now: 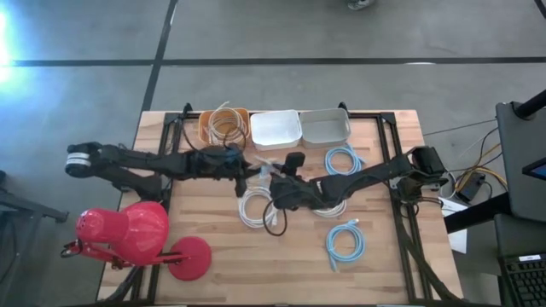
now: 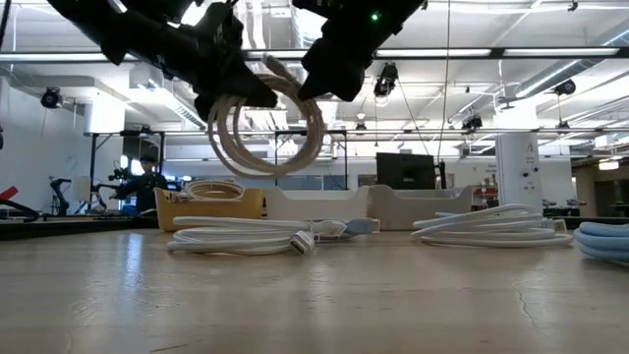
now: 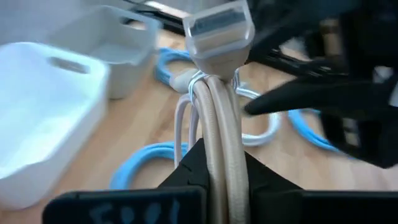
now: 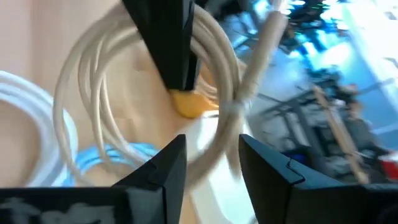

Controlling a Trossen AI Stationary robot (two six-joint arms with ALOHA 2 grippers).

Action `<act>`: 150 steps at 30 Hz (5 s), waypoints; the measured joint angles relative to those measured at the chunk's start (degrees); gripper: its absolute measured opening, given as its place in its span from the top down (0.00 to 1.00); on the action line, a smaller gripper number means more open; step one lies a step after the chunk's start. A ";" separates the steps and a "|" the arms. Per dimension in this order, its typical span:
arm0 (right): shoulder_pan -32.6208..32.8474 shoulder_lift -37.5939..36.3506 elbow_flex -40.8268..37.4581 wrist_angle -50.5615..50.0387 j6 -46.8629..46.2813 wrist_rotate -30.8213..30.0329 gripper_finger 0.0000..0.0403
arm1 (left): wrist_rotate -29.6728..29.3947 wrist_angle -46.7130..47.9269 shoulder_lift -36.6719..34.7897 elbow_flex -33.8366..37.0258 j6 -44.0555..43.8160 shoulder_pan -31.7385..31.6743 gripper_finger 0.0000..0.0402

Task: Sort HDMI cables
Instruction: Put the brown hdmi cable into the yellow bin, then put the blue hdmi cable into the white bin

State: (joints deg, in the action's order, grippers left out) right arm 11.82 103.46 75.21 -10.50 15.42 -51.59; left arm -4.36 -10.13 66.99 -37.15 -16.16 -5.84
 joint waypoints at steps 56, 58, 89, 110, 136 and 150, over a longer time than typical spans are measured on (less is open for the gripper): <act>0.28 0.00 0.43 0.02 1.09 -7.25 0.64 | 3.35 12.88 3.60 -0.02 13.09 -46.54 0.79; 0.26 0.00 0.43 0.04 1.05 -4.25 0.64 | 3.26 13.52 3.59 -0.02 13.10 -46.54 0.74; -1.39 -20.09 -19.51 -8.71 -24.27 32.74 0.68 | 23.04 21.92 -19.76 1.75 10.48 -34.91 0.46; -11.97 4.90 -11.57 5.63 -15.68 50.13 0.71 | 24.29 -16.39 -19.90 24.63 -2.13 -15.31 0.47; -14.33 16.39 4.52 -13.27 -16.37 46.95 0.69 | 23.78 -16.43 -19.87 26.10 -2.32 -15.33 0.47; -14.44 15.15 4.23 -17.61 -17.96 47.14 0.91 | 22.32 -16.43 -19.87 26.10 -2.29 -15.33 0.47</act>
State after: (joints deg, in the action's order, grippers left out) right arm -2.62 118.61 79.44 -28.11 -2.54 -4.45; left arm 17.95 -26.57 47.11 -11.05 -18.46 -21.17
